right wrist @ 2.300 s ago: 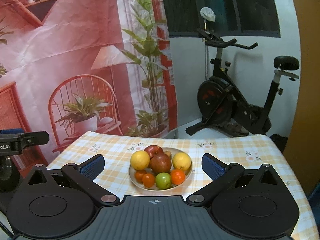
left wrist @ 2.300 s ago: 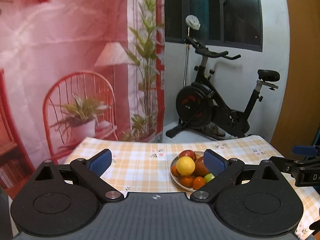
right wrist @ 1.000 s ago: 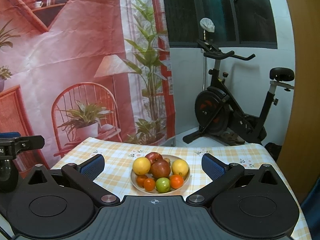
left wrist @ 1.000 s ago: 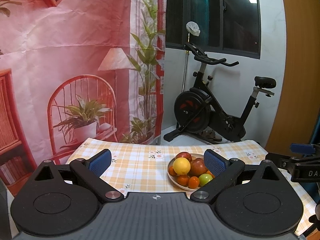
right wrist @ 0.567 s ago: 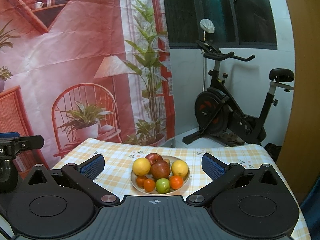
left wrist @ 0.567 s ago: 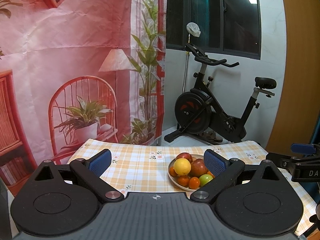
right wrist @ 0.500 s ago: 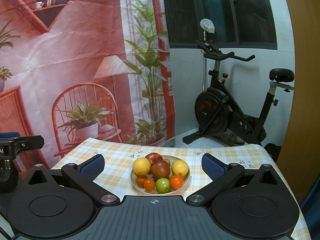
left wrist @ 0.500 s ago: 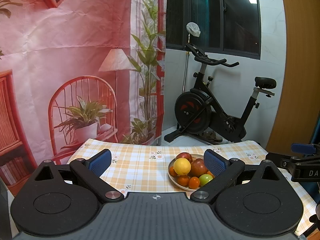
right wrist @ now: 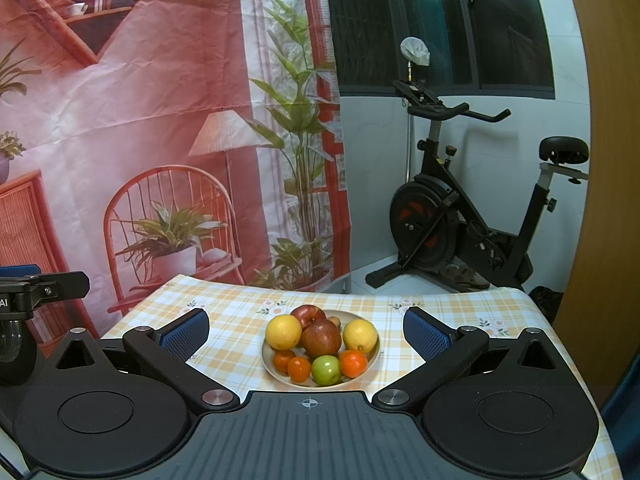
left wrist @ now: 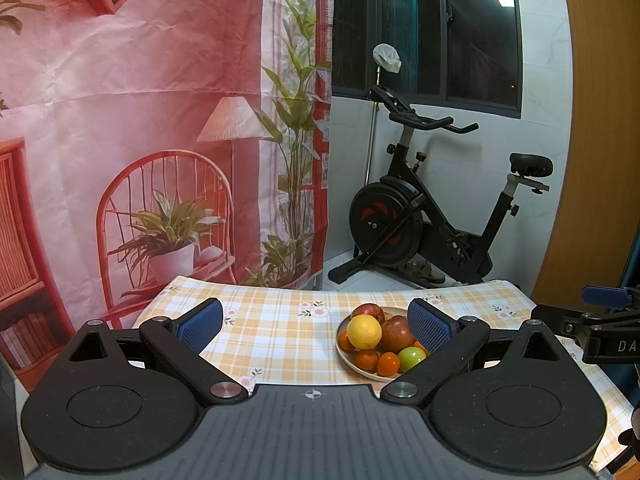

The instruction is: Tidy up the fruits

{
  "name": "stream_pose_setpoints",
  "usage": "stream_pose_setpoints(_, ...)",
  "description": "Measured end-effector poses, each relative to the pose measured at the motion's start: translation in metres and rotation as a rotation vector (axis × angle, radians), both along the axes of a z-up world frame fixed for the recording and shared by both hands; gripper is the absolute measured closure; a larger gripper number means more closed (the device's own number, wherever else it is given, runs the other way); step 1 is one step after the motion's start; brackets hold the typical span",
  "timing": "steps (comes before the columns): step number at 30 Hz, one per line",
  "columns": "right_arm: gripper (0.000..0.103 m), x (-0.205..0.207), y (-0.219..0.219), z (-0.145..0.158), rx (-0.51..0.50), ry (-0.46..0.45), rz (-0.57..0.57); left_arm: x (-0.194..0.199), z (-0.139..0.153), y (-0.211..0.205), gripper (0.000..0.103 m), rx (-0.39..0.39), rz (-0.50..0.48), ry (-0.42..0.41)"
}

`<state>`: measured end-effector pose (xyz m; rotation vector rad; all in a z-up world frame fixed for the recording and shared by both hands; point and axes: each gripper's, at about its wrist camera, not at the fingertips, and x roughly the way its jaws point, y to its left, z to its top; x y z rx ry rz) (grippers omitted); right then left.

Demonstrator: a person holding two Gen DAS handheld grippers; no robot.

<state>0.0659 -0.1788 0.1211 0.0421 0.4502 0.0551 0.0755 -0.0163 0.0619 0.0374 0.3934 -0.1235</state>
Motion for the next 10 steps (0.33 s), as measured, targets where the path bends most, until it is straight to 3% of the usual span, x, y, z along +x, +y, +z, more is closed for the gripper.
stream_pose_setpoints(10, 0.0, 0.0, 0.0002, 0.0001, 0.0, 0.0, 0.0, -0.0009, -0.0042, -0.0002, 0.003, -0.004, 0.008, -0.005)
